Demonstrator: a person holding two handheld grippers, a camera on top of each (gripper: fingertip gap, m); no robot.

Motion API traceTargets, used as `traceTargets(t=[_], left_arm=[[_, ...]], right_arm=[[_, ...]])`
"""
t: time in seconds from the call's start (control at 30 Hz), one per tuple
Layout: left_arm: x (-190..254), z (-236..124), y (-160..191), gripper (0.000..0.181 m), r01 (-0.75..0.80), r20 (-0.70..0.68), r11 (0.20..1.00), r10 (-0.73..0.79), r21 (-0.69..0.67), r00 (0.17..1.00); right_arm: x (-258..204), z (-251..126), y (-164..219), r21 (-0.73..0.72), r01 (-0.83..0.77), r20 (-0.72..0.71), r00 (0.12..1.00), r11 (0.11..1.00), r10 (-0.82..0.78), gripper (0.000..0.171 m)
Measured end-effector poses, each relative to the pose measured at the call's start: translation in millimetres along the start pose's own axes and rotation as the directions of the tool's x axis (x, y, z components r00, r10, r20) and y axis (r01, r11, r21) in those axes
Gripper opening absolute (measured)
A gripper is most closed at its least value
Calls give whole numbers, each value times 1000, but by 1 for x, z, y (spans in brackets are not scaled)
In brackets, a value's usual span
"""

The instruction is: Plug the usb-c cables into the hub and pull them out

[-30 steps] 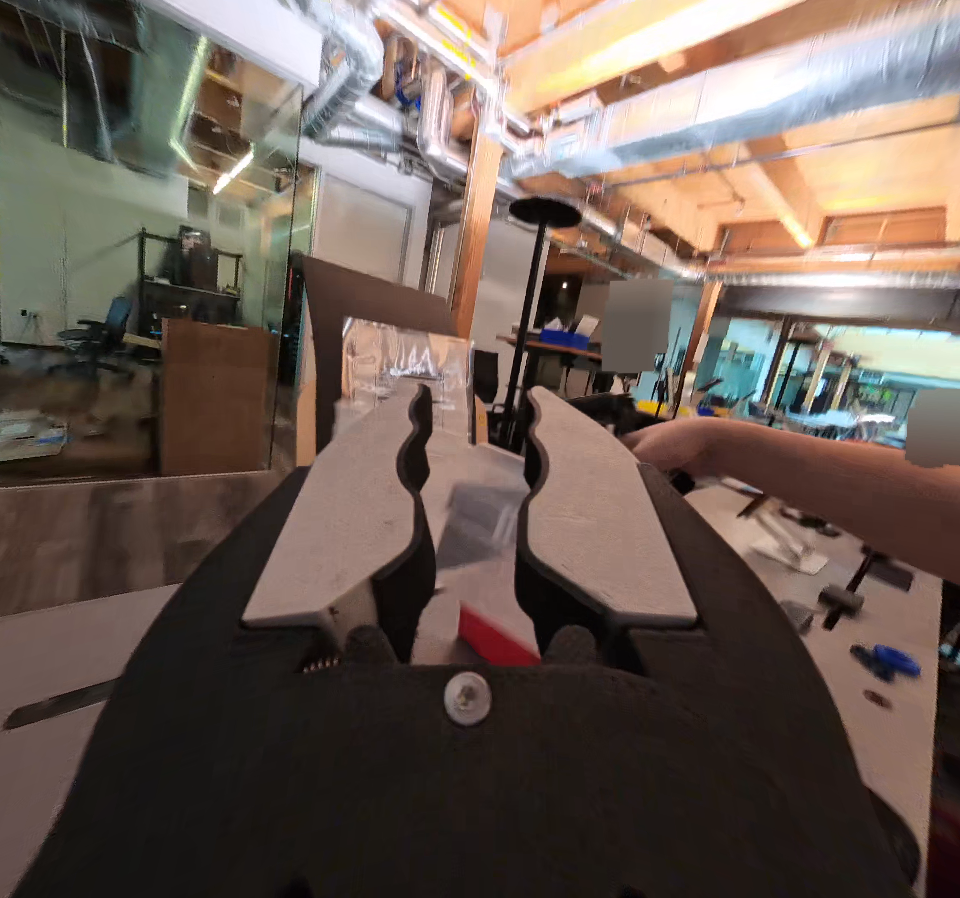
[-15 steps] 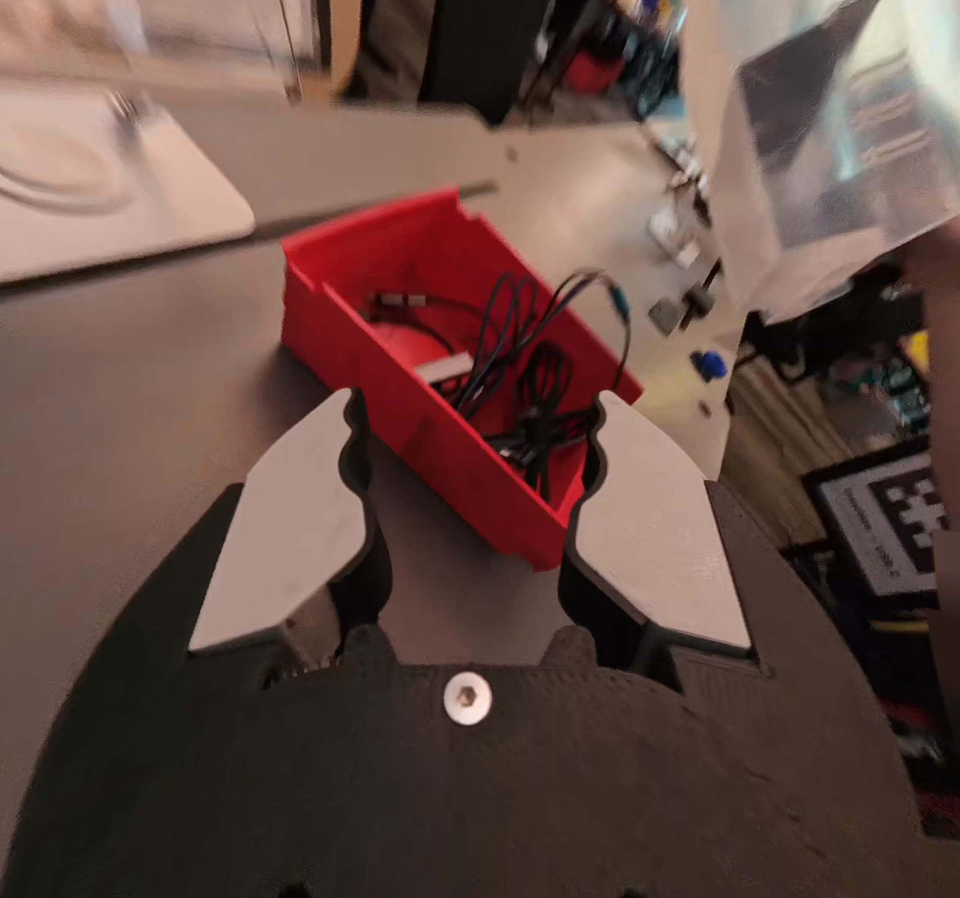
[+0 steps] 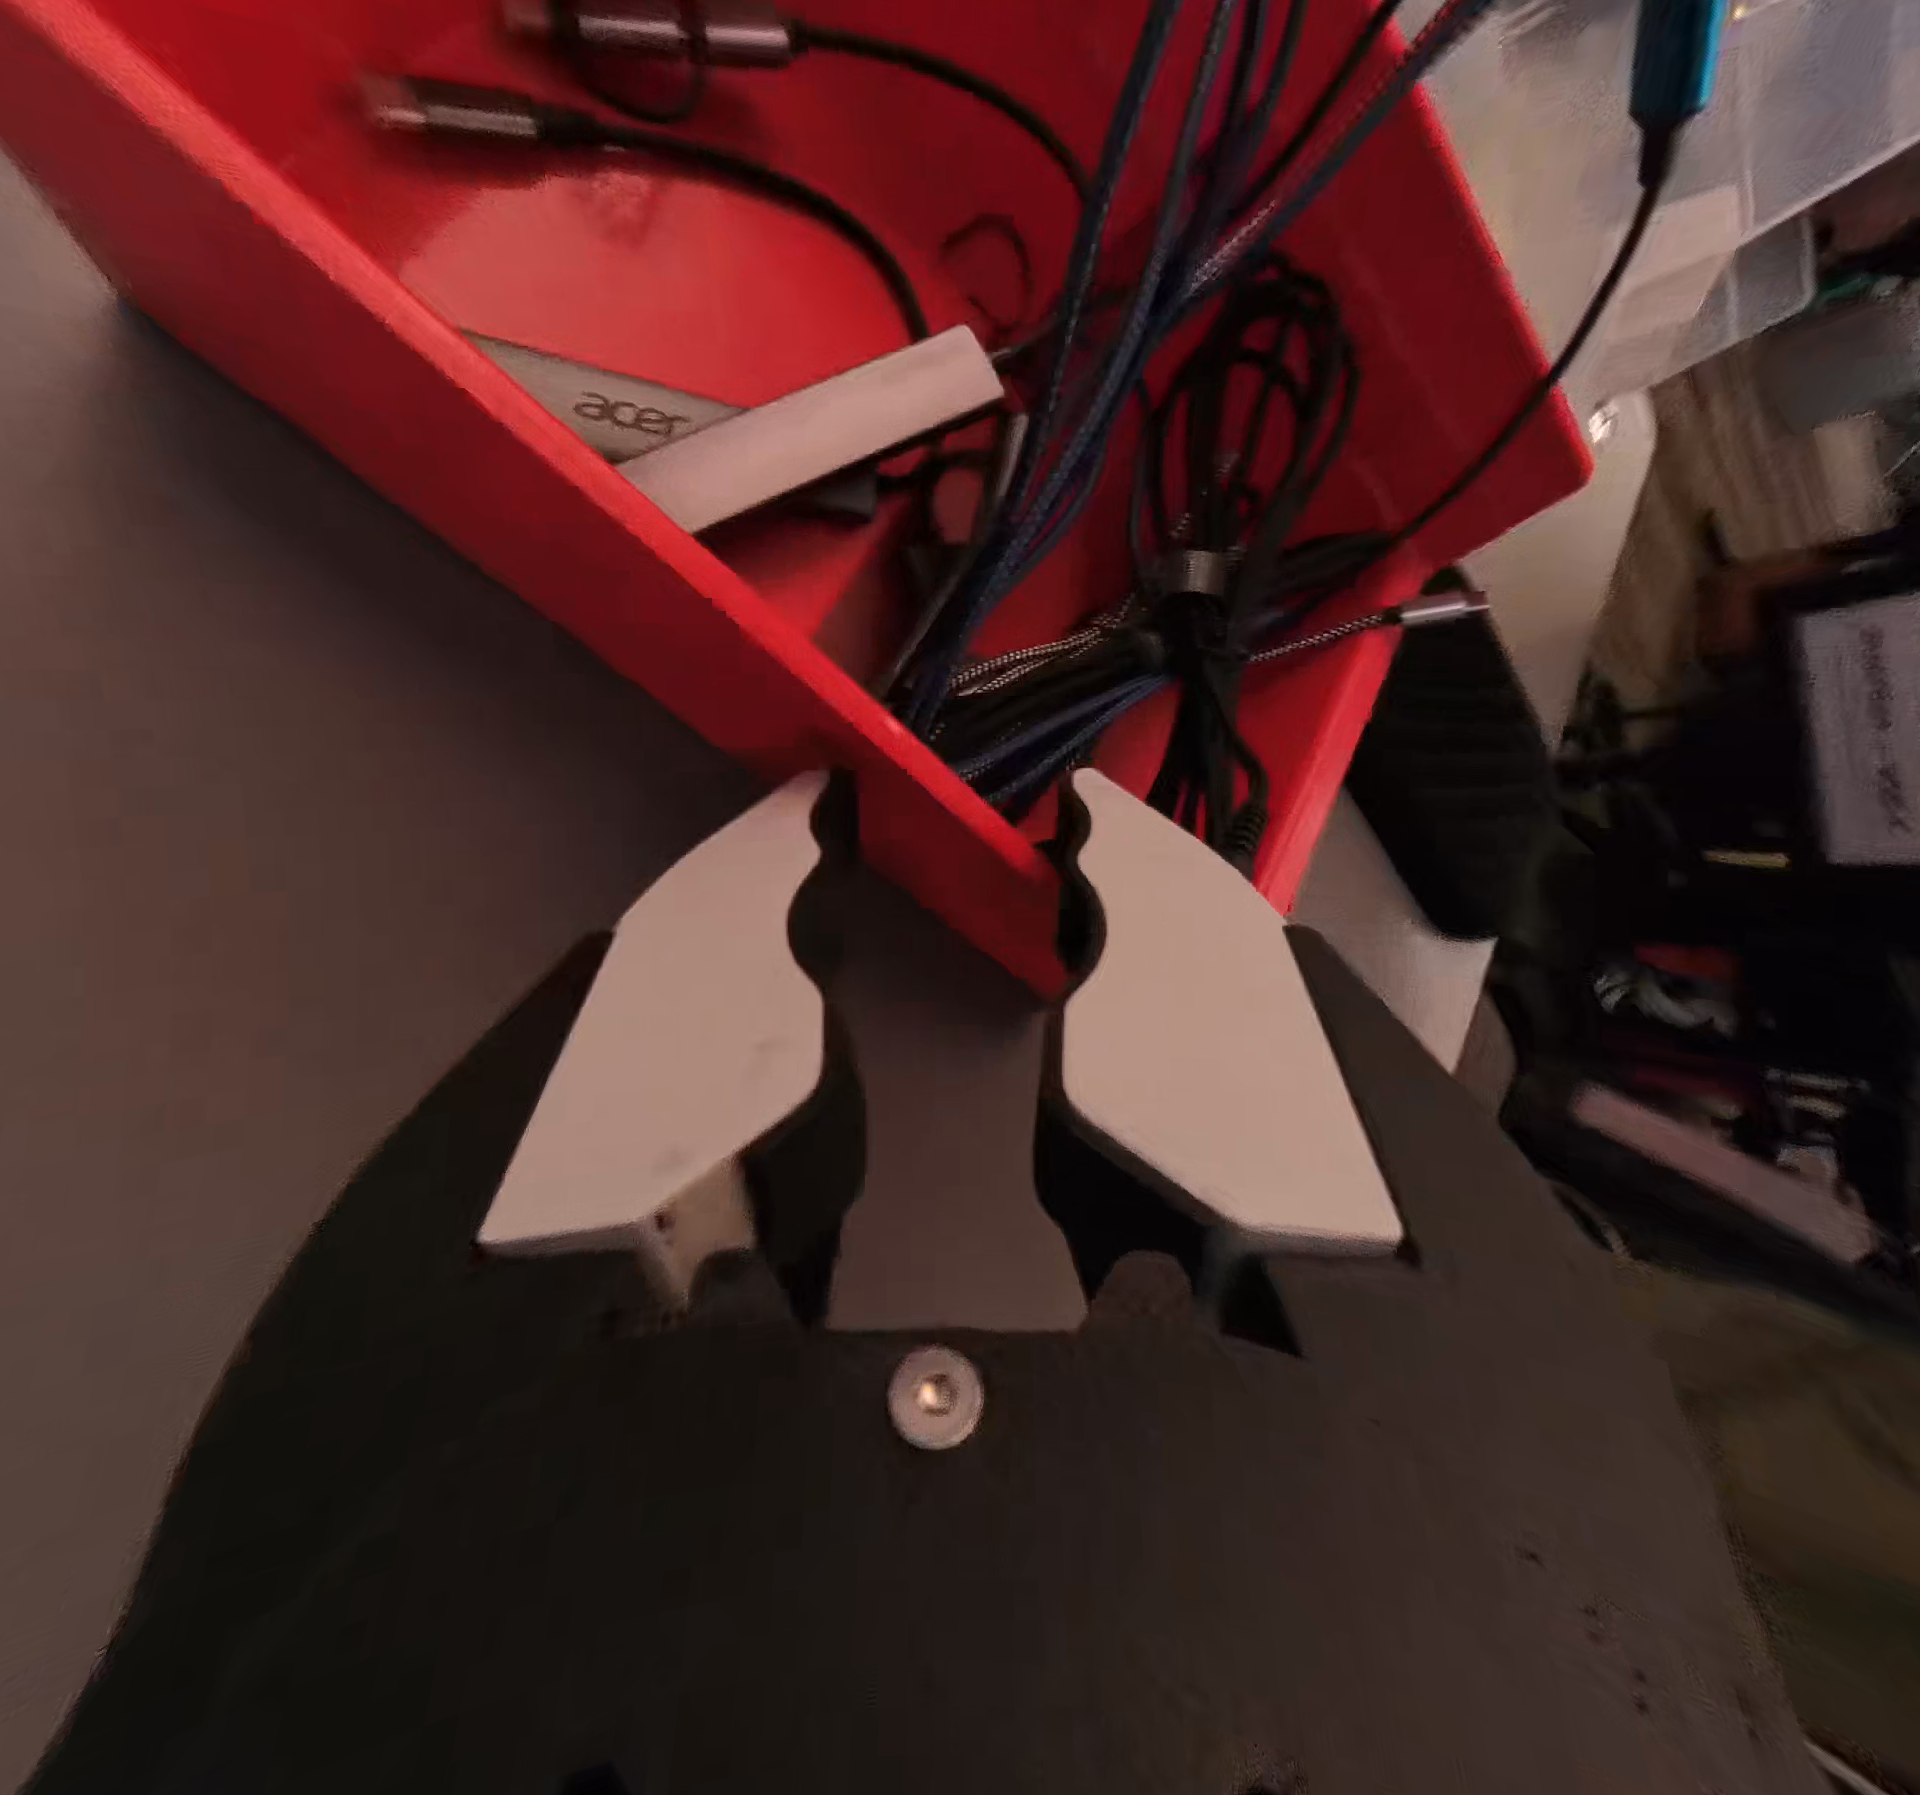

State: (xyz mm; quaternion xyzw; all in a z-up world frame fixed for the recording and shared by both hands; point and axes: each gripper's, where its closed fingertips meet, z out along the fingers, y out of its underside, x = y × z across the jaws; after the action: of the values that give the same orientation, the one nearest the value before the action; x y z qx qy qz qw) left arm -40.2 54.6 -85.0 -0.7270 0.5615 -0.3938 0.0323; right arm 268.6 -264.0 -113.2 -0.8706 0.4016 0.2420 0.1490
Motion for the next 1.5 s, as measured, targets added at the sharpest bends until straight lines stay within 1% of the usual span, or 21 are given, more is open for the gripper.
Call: traceTargets(t=[0.07, 0.17, 0.23, 0.3, 0.4, 0.47, 0.53, 0.67, 0.73, 0.8, 0.9, 0.97, 1.03, 1.1, 1.5], left_arm=[[-10, -12, 2, 27, -35, 48, 999, 37, -30, 998], [-40, -42, 5, 16, -53, 183, 997, 61, -48, 981], [-59, -65, 14, 13, -6, 215, 998, 20, -63, 976], [-85, -89, 19, 9, 44, 280, 999, -35, -25, 959], [-125, -132, 31, 5, 113, 400, 993, -115, 30, 909], [-148, -162, 45, 5, 176, 451, 982, -186, 64, 873], [-166, -191, 64, 5, 235, 462, 966, -257, 106, 849], [-198, -244, 103, 6, 374, 442, 895, -446, 244, 779], [-210, -267, 121, 6, 391, 464, 876, -482, 283, 743], [-216, -284, 136, 6, 393, 473, 869, -493, 300, 730], [-219, -296, 148, 7, 400, 437, 857, -512, 326, 740], [-220, -298, 149, 8, 388, 416, 859, -504, 334, 757], [-220, -298, 149, 9, 386, 400, 858, -503, 338, 766], [-220, -298, 149, 8, 382, 398, 860, -498, 338, 770], [-223, -311, 163, 8, 414, 387, 832, -543, 370, 746]], right_arm=[[1, 10, 4, -39, 23, -37, 999, 999, -24, 7], [-8, 26, 7, -96, 74, -74, 994, 993, -81, 7], [-18, 38, 7, -128, 113, -99, 987, 985, -126, 7], [-32, 50, 7, -159, 155, -124, 977, 975, -175, 8], [-52, 67, 9, -215, 198, -170, 957, 956, -237, 9], [-61, 72, 7, -247, 232, -243, 925, 941, -292, 8], [-68, 76, 5, -272, 249, -293, 899, 929, -327, 7], [-82, 86, 1, -286, 239, -309, 894, 928, -325, 6], [-85, 88, -3, -277, 224, -319, 895, 934, -310, 4], [-82, 87, -7, -273, 210, -328, 897, 939, -296, 4], [-72, 81, -14, -260, 179, -341, 902, 949, -263, 5], [-60, 73, -22, -242, 166, -367, 897, 956, -248, 5], [-49, 66, -28, -208, 127, -372, 907, 970, -198, 5], [-39, 60, -29, -208, 120, -380, 905, 971, -193, 5], [-35, 57, -25, -161, 77, -397, 908, 984, -136, 5]])
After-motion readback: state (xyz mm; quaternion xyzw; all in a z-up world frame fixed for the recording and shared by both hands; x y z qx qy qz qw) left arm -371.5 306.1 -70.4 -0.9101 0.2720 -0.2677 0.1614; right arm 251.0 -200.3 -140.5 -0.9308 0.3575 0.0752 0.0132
